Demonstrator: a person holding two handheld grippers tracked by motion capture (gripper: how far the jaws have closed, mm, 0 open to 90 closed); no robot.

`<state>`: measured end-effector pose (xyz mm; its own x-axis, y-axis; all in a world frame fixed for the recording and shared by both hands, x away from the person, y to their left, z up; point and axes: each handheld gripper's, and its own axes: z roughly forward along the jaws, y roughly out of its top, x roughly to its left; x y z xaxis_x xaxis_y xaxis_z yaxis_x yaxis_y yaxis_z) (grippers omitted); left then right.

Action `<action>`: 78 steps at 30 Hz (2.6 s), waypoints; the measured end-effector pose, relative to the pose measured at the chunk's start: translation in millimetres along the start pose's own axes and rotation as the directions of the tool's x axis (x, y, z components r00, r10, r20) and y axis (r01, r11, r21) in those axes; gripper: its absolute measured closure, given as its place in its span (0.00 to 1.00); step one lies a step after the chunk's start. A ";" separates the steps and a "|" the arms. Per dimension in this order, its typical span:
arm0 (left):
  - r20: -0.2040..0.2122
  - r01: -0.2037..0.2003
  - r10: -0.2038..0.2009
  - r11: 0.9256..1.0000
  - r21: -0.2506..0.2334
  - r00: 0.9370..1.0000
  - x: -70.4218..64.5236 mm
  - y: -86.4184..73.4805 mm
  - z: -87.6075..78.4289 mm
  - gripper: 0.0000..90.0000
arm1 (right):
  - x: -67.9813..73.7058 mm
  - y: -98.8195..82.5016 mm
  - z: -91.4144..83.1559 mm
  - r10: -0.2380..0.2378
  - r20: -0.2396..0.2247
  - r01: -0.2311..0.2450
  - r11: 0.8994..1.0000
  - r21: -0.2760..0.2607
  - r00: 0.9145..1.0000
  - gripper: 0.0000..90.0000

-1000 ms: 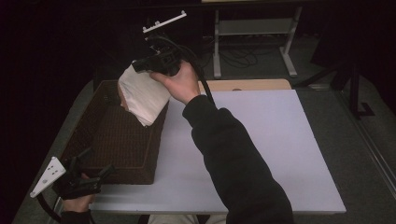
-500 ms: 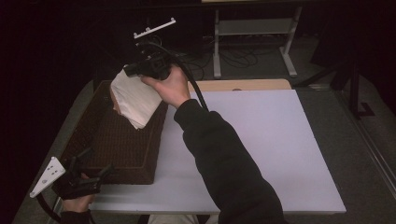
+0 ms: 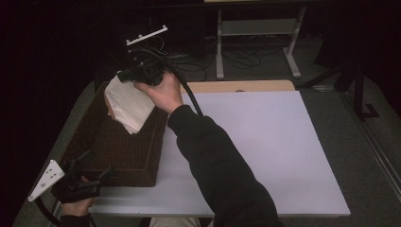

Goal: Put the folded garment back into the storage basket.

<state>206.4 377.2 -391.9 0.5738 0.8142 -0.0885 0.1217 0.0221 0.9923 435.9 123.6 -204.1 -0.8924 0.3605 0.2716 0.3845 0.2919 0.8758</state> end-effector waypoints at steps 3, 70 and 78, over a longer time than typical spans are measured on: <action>0.002 0.000 0.000 1.000 0.003 1.000 -0.1 0.0 0.0 0.00 | 0.7 -1.2 6.0 -0.002 -0.006 0.002 1.000 0.003 1.000 0.96; 0.002 -0.022 0.022 0.999 0.026 1.000 -1.4 -0.4 1.3 0.00 | -38.0 -72.6 -18.7 -0.055 0.117 0.043 0.994 0.103 0.992 0.00; 0.001 -0.024 0.024 0.999 0.028 1.000 -1.3 -0.5 1.3 0.00 | -39.0 -75.8 -25.3 -0.063 0.125 0.050 0.993 0.107 0.990 0.00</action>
<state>206.6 375.4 -392.3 0.5775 0.8138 -0.0647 0.1302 -0.0136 0.9914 435.6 65.0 -271.0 -0.8782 0.4494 0.1636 0.3626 0.4025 0.8406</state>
